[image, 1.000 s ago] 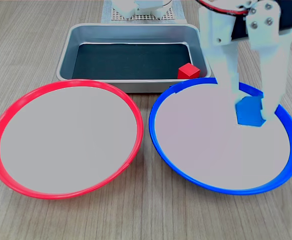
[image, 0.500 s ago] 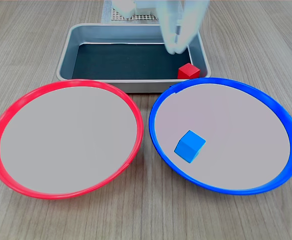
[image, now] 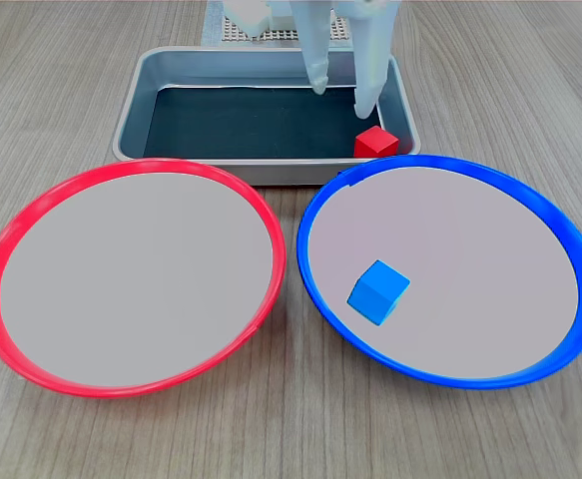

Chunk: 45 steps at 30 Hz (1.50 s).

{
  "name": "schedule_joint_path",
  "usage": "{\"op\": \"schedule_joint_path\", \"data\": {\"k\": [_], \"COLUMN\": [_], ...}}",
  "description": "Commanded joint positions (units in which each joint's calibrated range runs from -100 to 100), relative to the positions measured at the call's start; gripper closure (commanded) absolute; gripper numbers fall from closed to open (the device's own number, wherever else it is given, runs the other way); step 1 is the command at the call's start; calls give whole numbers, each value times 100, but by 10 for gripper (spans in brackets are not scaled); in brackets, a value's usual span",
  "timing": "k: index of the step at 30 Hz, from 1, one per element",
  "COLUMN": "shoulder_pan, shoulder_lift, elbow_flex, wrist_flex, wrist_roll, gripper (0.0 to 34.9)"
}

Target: Move two blocks from tray to matching dishes

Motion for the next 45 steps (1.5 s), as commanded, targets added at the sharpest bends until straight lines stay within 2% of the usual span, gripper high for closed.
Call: {"op": "schedule_joint_path", "data": {"k": [1, 11, 33, 37, 38, 39, 41, 43, 45], "shoulder_pan": [-202, -409, -428, -438, -438, -419, -362, -221, 14], "shoulder_lift": [166, 788, 993, 1010, 1019, 1019, 976, 814, 498], "elbow_flex": [-211, -566, -157, -138, -129, -120, -129, -266, -512], "wrist_flex": [-404, -742, -816, -800, -800, -767, -569, -32, 909], "wrist_roll": [-122, -210, 29, 73, 93, 137, 264, 493, 864], "gripper": [169, 168, 185, 223, 246, 309, 336, 346, 347]}}
